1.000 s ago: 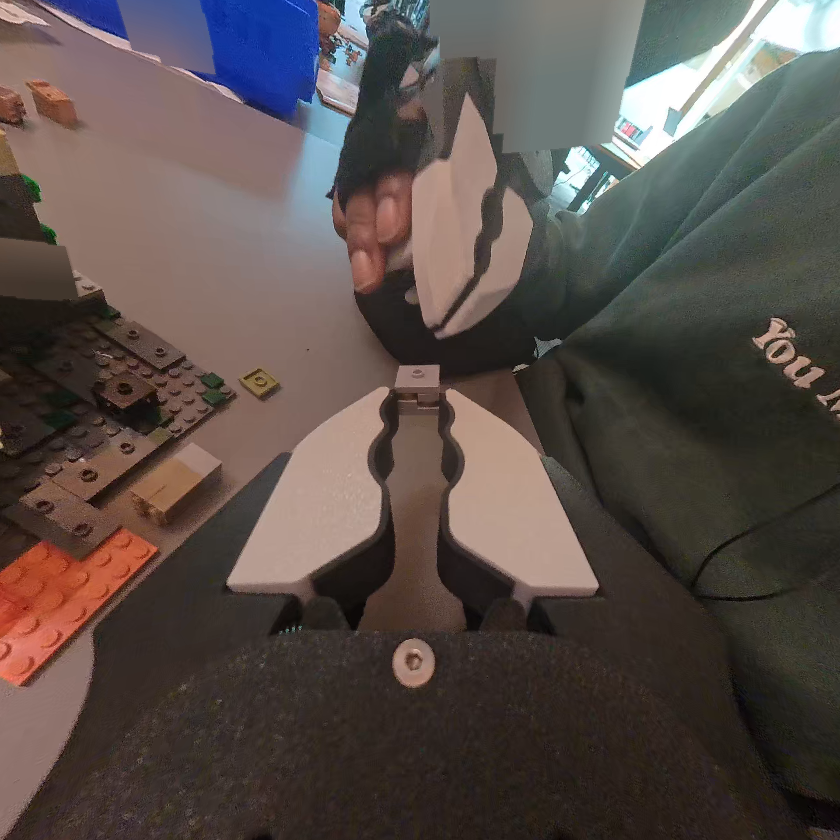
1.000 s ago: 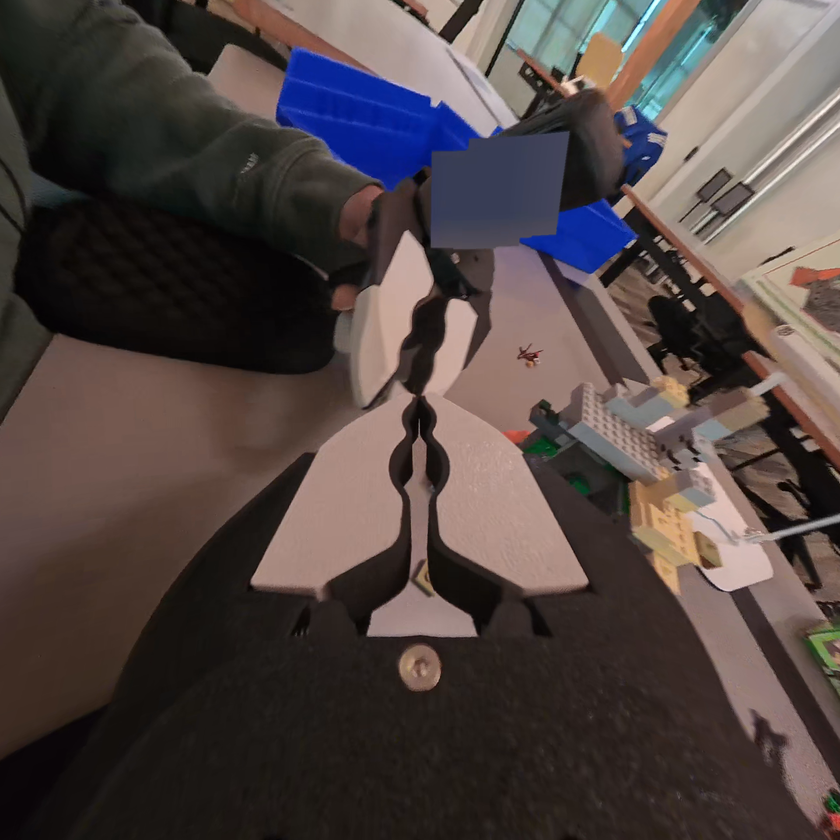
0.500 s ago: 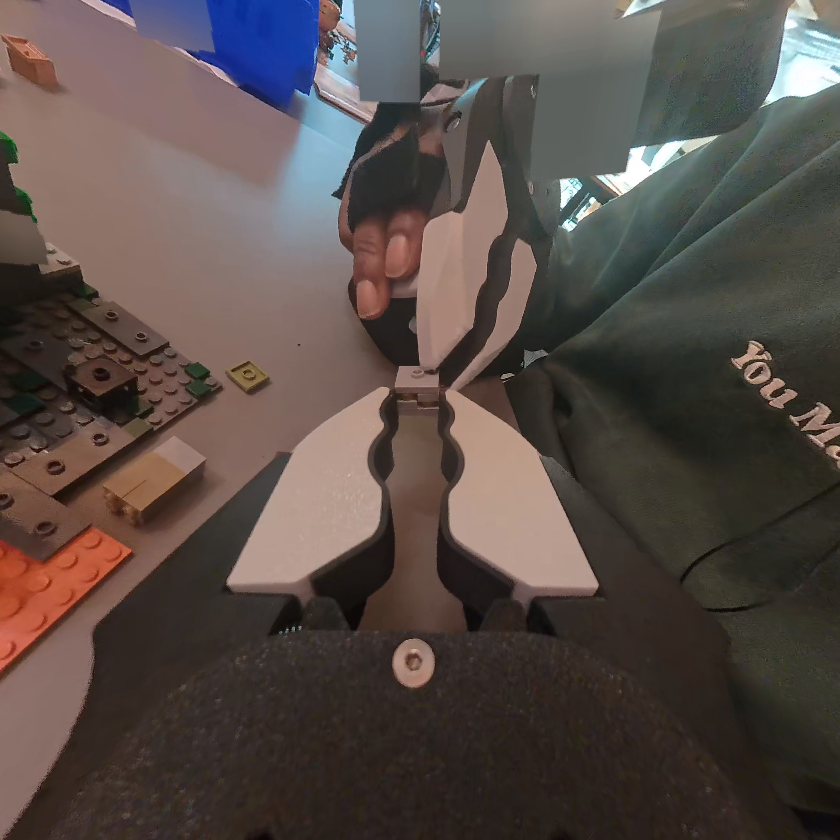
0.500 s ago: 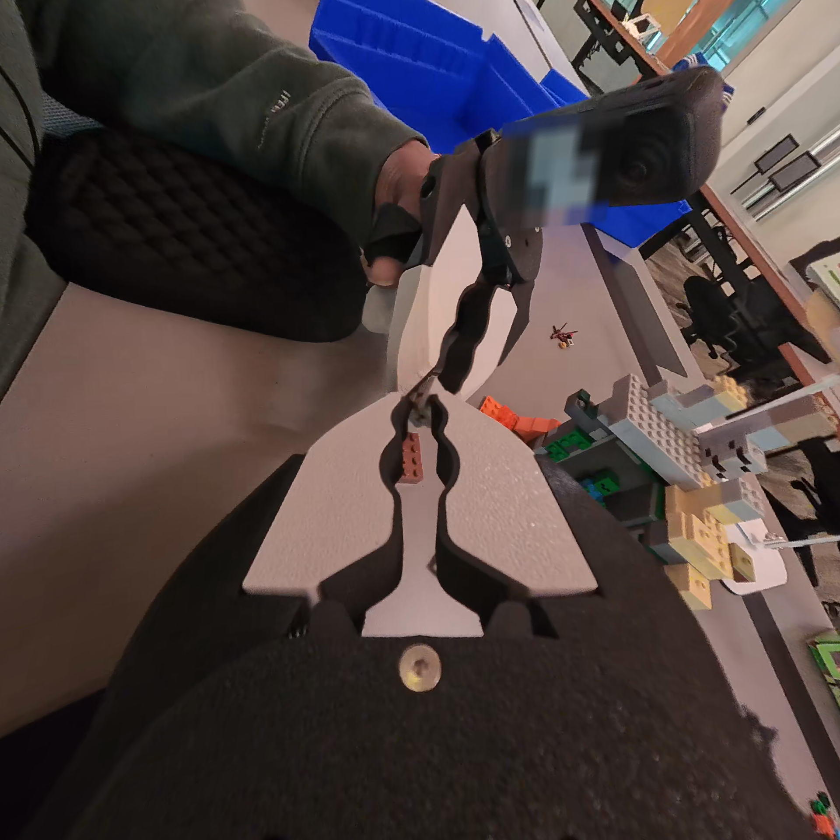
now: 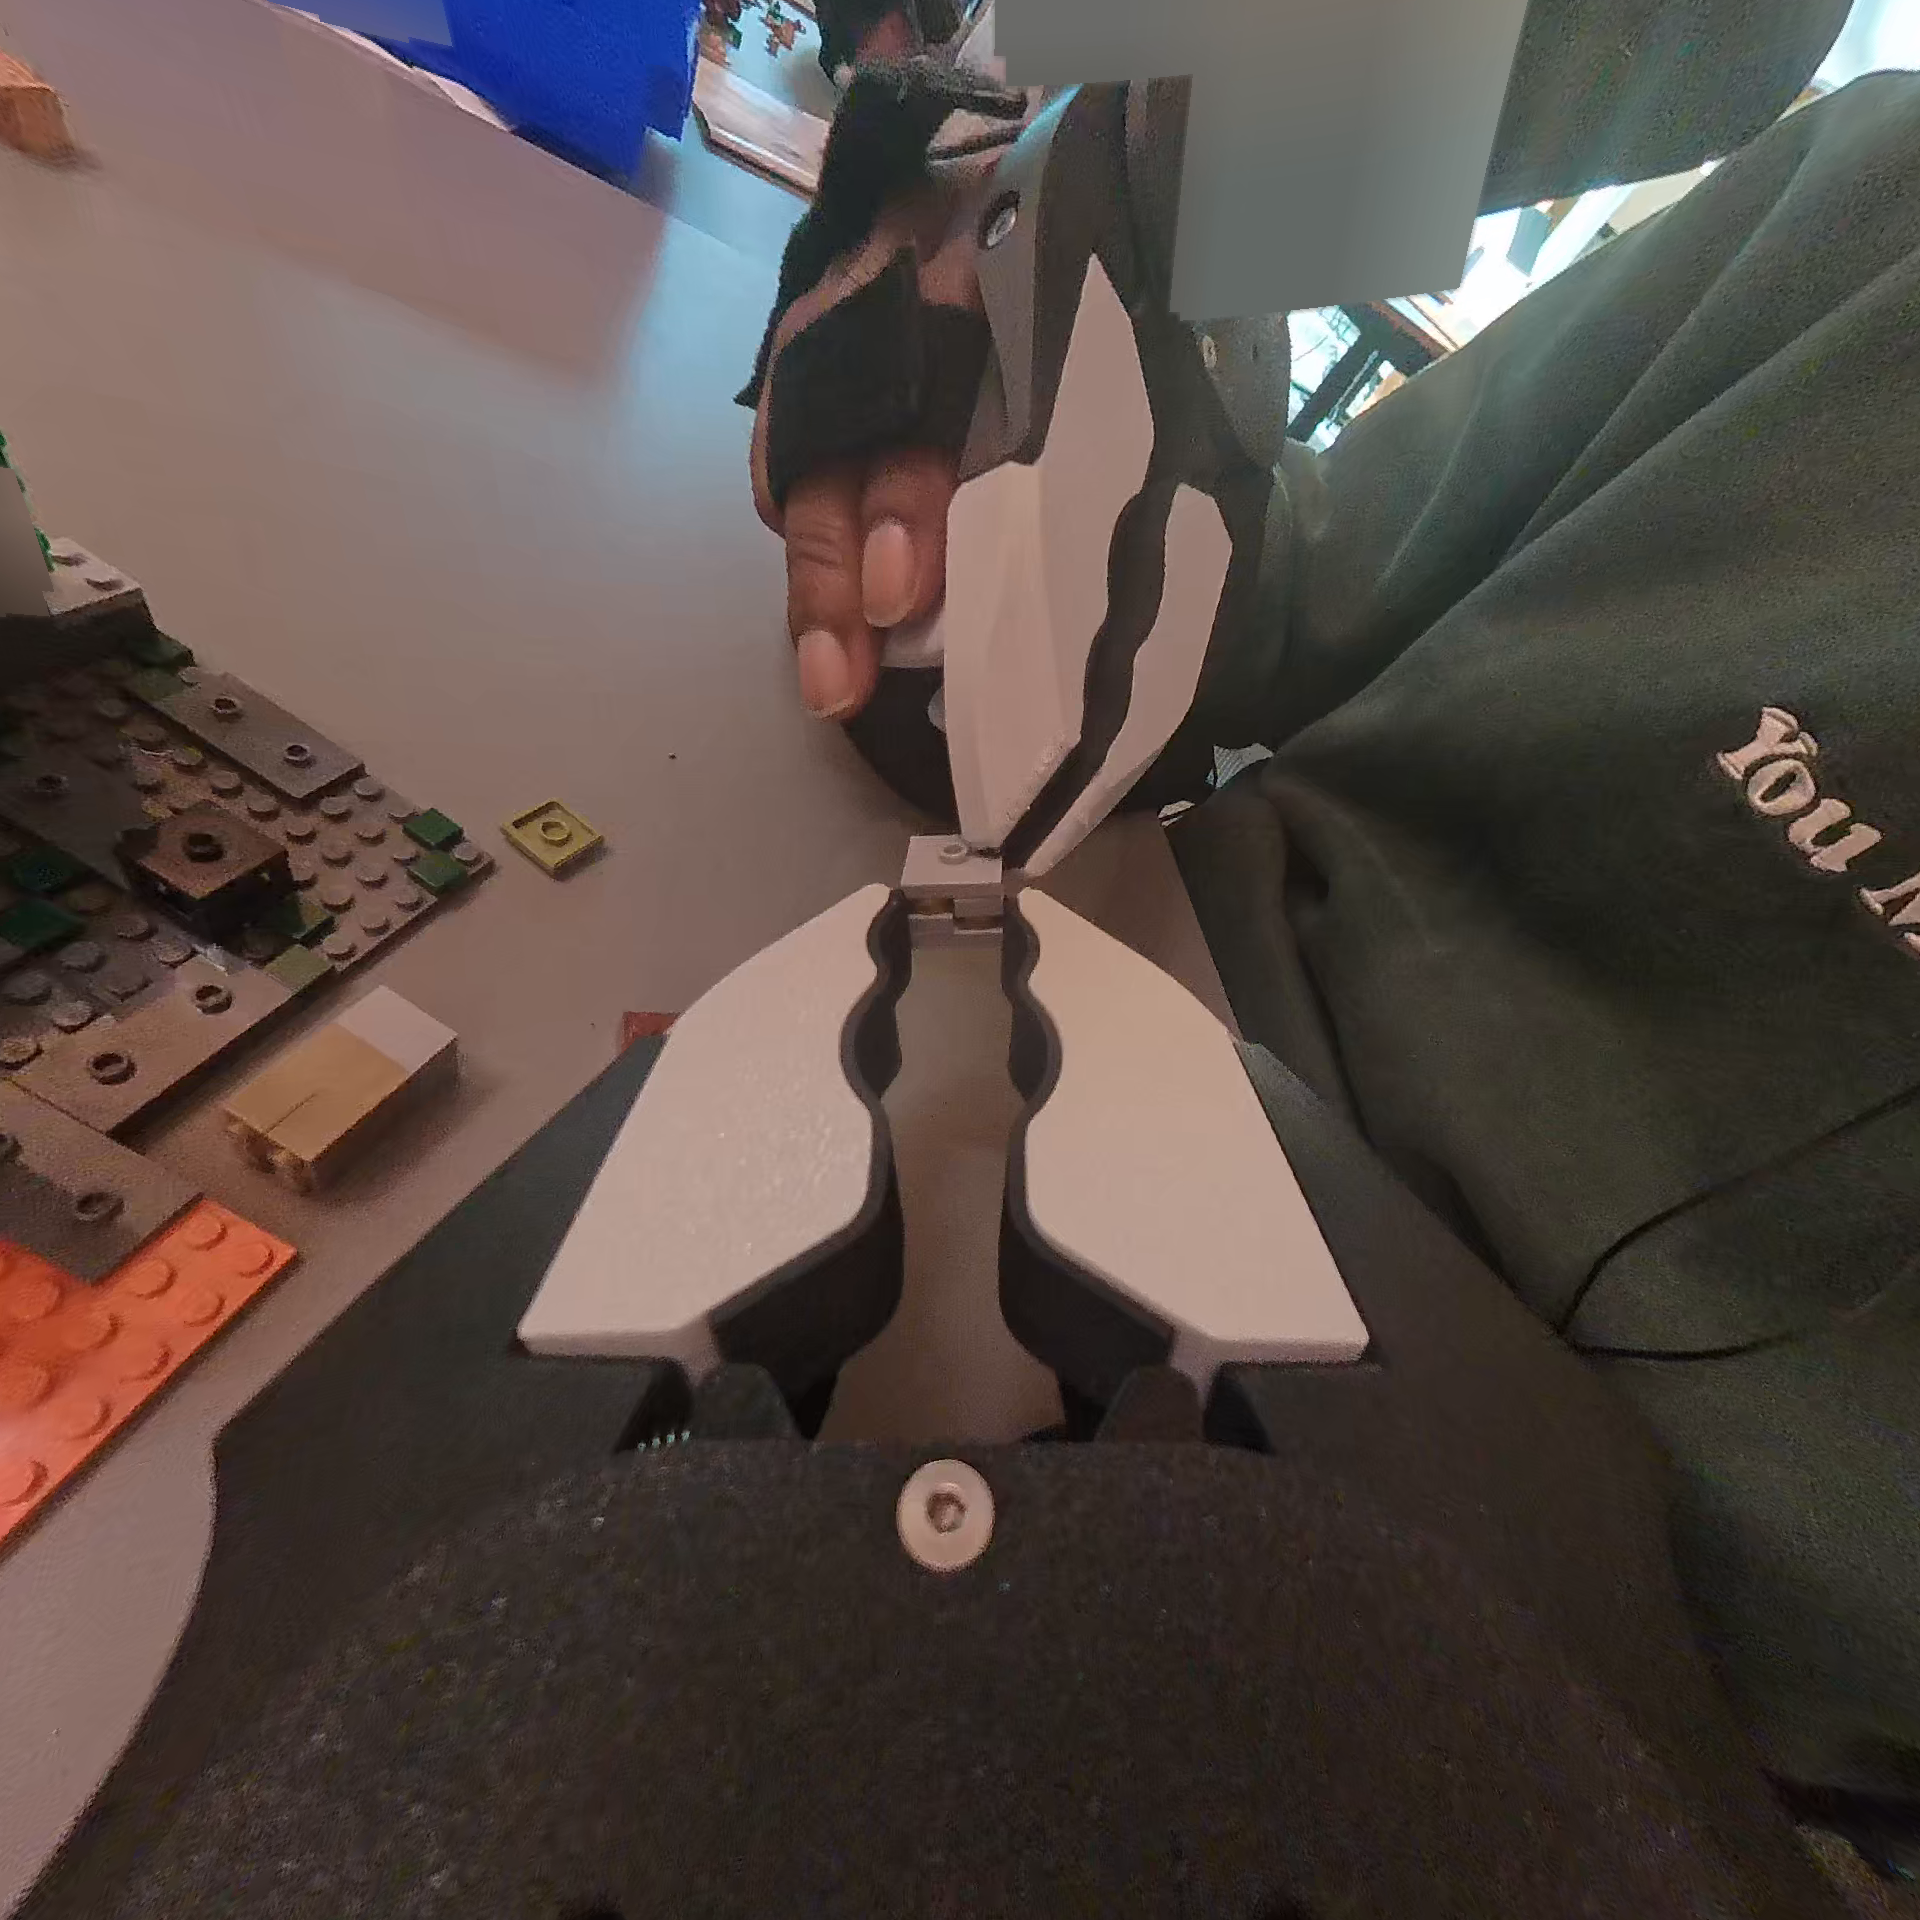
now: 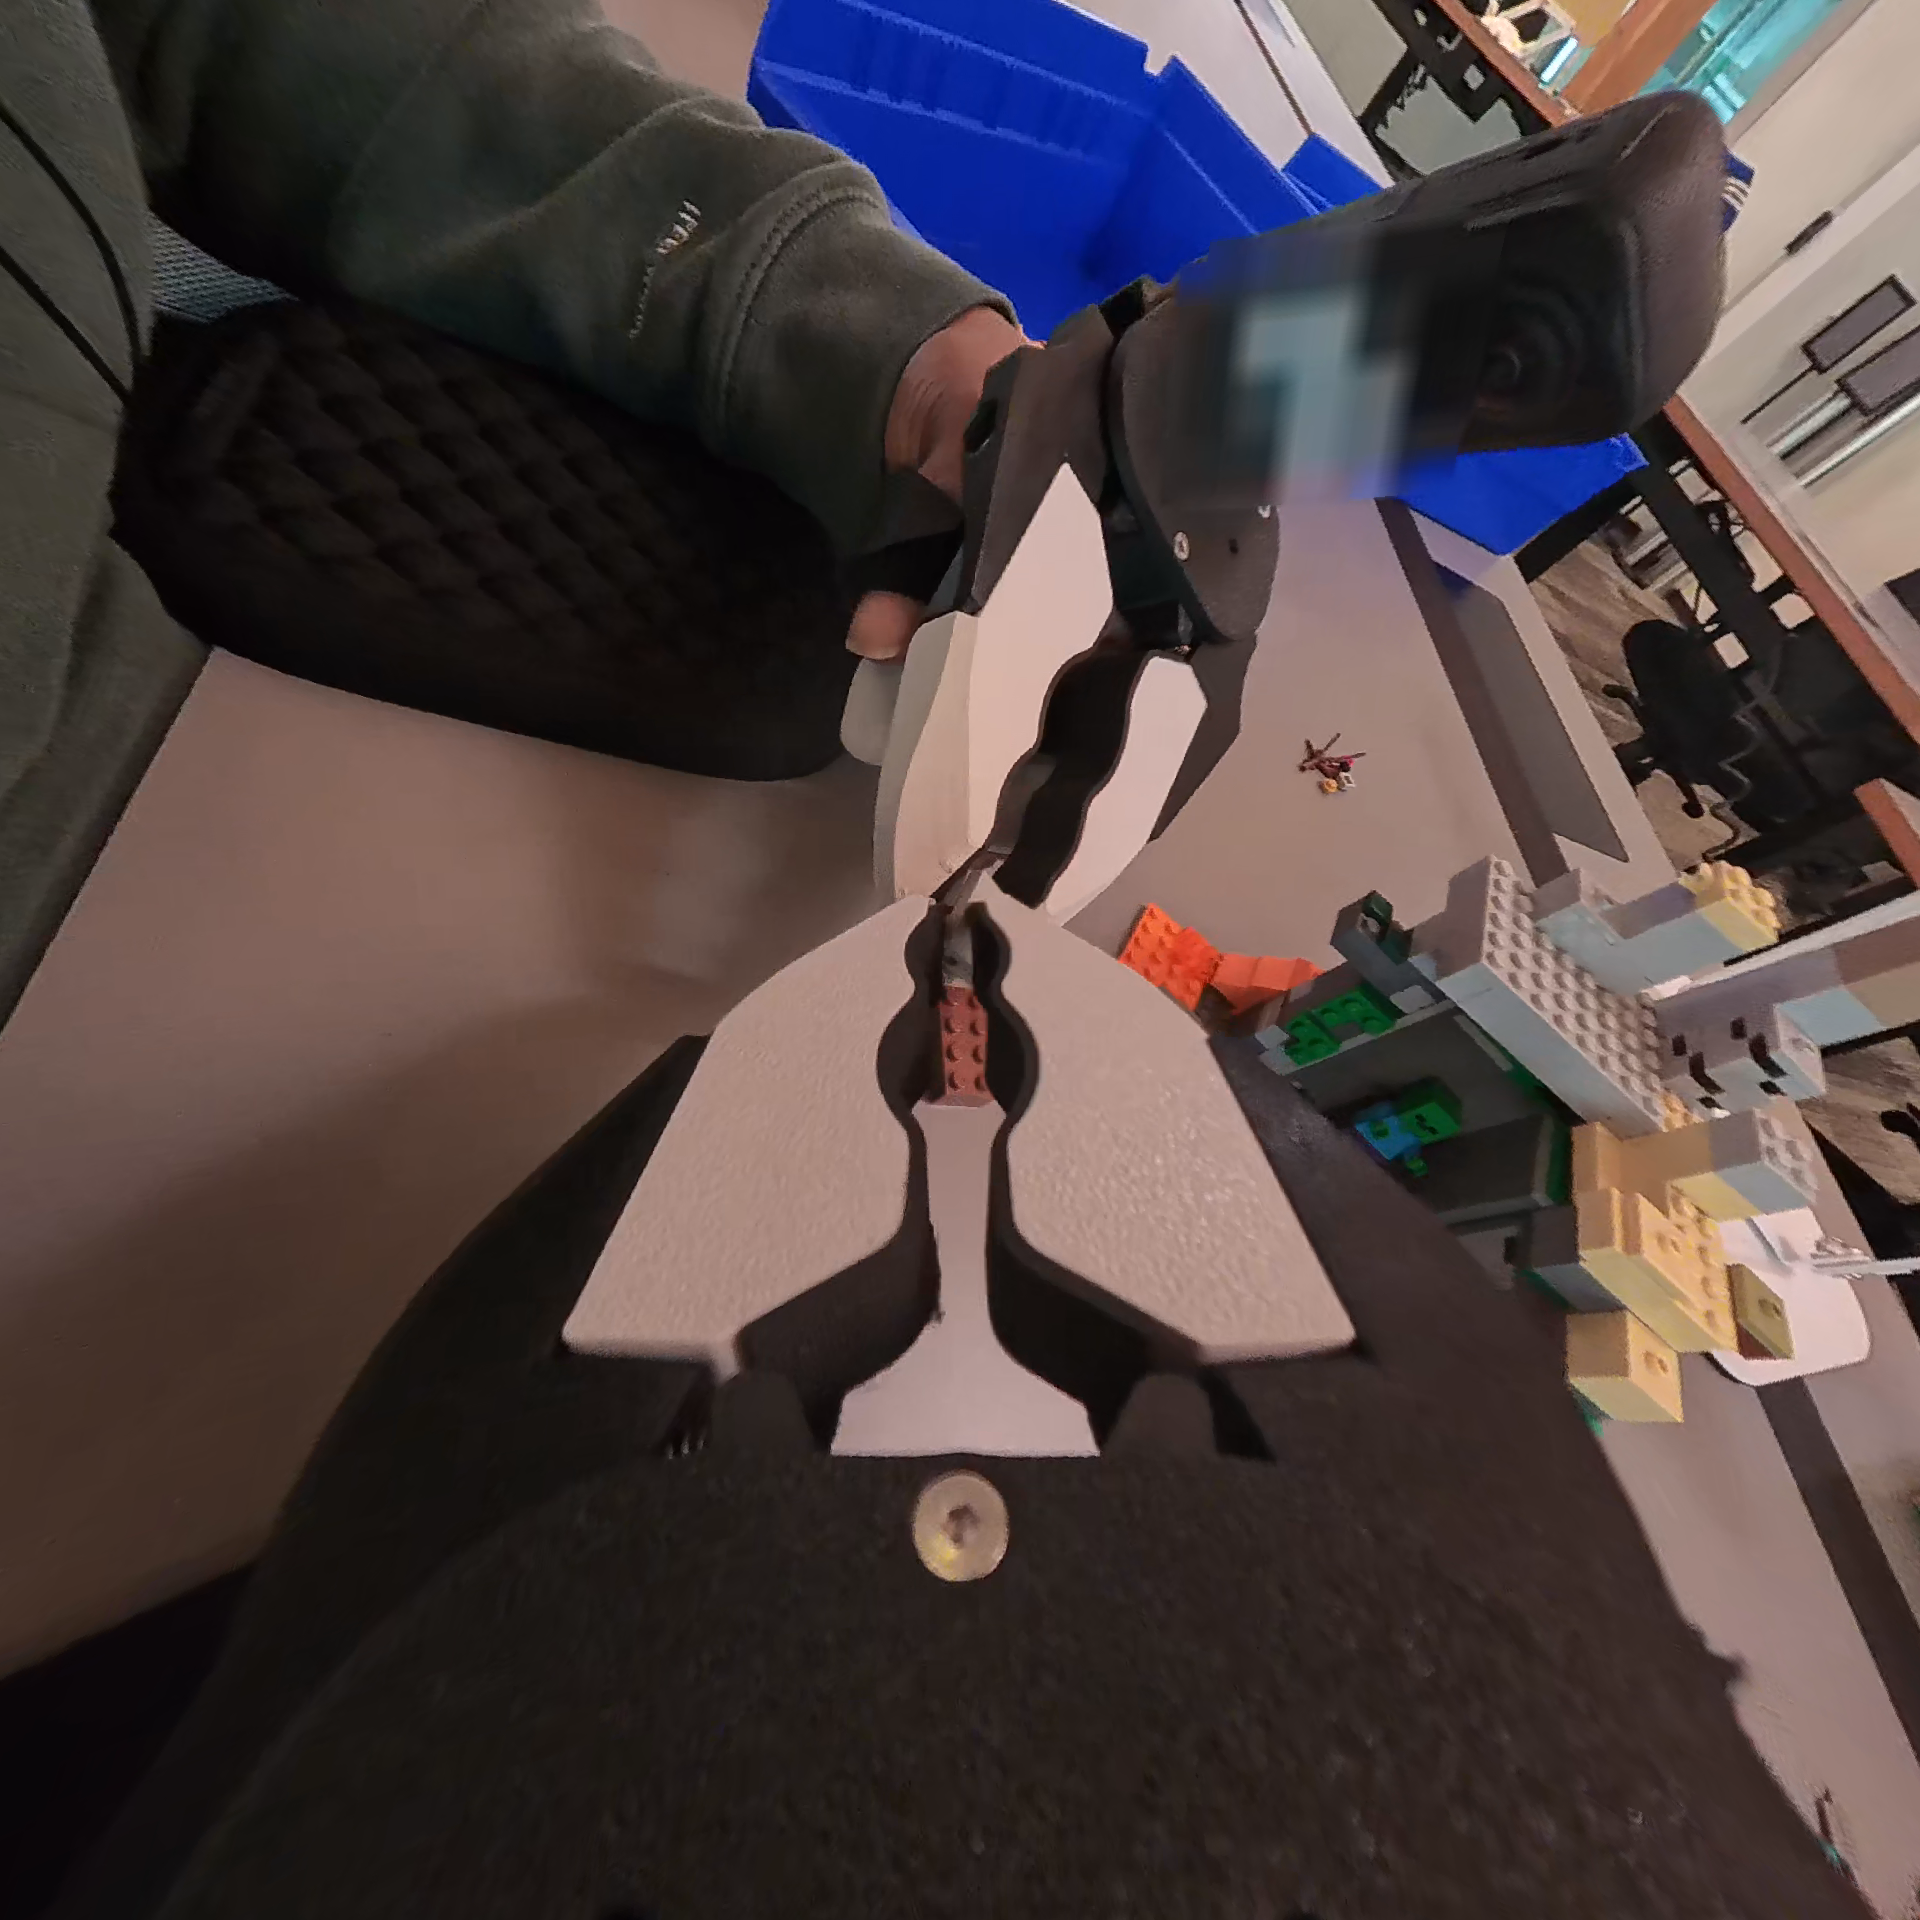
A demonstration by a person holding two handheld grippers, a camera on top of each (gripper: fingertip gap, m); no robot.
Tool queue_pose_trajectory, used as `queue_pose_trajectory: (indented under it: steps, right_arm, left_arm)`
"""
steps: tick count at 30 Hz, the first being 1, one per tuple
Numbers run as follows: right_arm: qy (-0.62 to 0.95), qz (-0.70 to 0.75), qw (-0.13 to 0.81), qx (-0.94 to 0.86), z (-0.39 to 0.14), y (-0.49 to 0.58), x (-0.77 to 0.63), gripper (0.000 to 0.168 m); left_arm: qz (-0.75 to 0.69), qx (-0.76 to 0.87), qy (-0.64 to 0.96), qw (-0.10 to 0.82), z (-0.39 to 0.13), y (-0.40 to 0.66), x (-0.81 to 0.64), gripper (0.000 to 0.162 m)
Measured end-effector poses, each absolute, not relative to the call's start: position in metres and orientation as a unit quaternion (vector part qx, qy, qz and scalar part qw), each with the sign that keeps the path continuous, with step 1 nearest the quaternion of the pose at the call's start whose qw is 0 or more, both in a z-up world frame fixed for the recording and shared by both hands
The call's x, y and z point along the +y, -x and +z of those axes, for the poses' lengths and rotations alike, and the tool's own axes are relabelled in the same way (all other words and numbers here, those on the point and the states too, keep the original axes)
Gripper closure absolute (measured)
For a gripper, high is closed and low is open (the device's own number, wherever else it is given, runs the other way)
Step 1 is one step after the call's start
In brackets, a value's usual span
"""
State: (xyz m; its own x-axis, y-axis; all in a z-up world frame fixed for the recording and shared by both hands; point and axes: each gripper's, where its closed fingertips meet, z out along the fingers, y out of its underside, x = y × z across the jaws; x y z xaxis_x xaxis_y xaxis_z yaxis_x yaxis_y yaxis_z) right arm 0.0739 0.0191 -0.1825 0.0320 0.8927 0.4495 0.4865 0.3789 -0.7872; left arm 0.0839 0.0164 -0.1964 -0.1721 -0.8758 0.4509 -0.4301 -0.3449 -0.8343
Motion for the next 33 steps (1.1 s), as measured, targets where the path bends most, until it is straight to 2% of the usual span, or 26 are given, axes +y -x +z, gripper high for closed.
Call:
queue_pose_trajectory:
  steps: [1, 13, 33]
  right_arm:
    - [0.515, 0.205, 0.498, -0.667, -0.182, -0.073, 0.018, 0.164]
    - [0.496, 0.155, 0.534, -0.667, -0.175, -0.071, 0.024, 0.165]
    - [0.545, 0.140, 0.548, -0.619, -0.174, -0.069, 0.042, 0.166]
  left_arm:
    - [-0.546, 0.539, 0.608, 0.204, -0.196, -0.083, 0.016, 0.145]
    - [-0.555, 0.530, 0.603, 0.217, -0.190, -0.080, 0.019, 0.145]
    - [-0.473, 0.545, 0.634, 0.279, -0.192, -0.076, 0.037, 0.144]
